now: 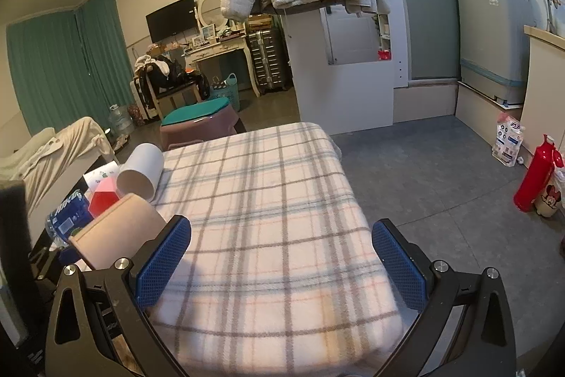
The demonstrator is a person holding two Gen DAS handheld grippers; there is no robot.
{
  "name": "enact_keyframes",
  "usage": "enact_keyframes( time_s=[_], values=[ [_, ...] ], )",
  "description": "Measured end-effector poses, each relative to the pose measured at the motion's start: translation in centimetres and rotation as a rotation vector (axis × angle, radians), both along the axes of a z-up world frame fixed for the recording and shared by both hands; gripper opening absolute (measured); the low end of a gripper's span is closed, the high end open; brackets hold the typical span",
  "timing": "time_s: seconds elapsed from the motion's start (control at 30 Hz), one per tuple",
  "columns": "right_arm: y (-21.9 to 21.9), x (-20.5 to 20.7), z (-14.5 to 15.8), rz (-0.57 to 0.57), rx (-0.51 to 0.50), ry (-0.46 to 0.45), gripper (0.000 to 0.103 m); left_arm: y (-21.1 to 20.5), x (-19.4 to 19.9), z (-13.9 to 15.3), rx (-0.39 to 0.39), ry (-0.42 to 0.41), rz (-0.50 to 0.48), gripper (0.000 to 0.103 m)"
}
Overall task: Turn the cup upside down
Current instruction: 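Lift the tan cup with the right gripper and rotate it upright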
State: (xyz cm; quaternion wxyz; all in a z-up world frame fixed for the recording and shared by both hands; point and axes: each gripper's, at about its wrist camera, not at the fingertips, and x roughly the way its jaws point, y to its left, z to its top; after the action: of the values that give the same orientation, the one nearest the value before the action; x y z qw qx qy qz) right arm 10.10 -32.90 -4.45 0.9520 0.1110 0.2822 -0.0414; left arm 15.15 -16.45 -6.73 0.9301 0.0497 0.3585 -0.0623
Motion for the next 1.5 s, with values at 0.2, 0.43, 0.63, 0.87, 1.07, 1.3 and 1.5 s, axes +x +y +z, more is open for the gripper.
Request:
enact_keyframes(
  time_s=[0.2, 0.43, 0.63, 0.87, 1.07, 1.3, 1.5],
  values=[
    [0.3, -0.1, 0.5, -0.002, -0.003, -0.008, 0.103, -0.3, -0.6, -0.2, -0.016, -0.001, -0.070, 0.094],
    [1.1, -0.5, 1.7, -0.012, -0.029, -0.033, 0.103, -0.1, -1.6, 0.6, -0.010, -0.005, -0.096, 0.096],
    [1.8, -0.9, 3.0, -0.026, -0.049, -0.044, 0.103, 1.4, -2.9, 3.2, -0.063, -0.060, -0.113, 0.097],
    [3.6, -0.5, 5.0, 0.001, -0.064, -0.028, 0.103, 4.9, -3.7, 6.5, -0.112, -0.141, -0.115, 0.103],
    [5.7, 3.3, 6.0, 0.080, -0.036, 0.169, 0.103, 9.6, -2.2, 6.8, -0.075, -0.118, -0.063, 0.103],
    [10.2, 8.7, 4.0, 0.216, 0.006, 0.488, 0.103, 13.6, -0.2, 4.4, 0.009, -0.081, -0.018, 0.103],
    [12.9, 12.9, 0.2, 0.218, 0.037, 0.723, 0.103, 16.6, 1.4, 2.7, -0.037, -0.040, -0.005, 0.103]
  ],
)
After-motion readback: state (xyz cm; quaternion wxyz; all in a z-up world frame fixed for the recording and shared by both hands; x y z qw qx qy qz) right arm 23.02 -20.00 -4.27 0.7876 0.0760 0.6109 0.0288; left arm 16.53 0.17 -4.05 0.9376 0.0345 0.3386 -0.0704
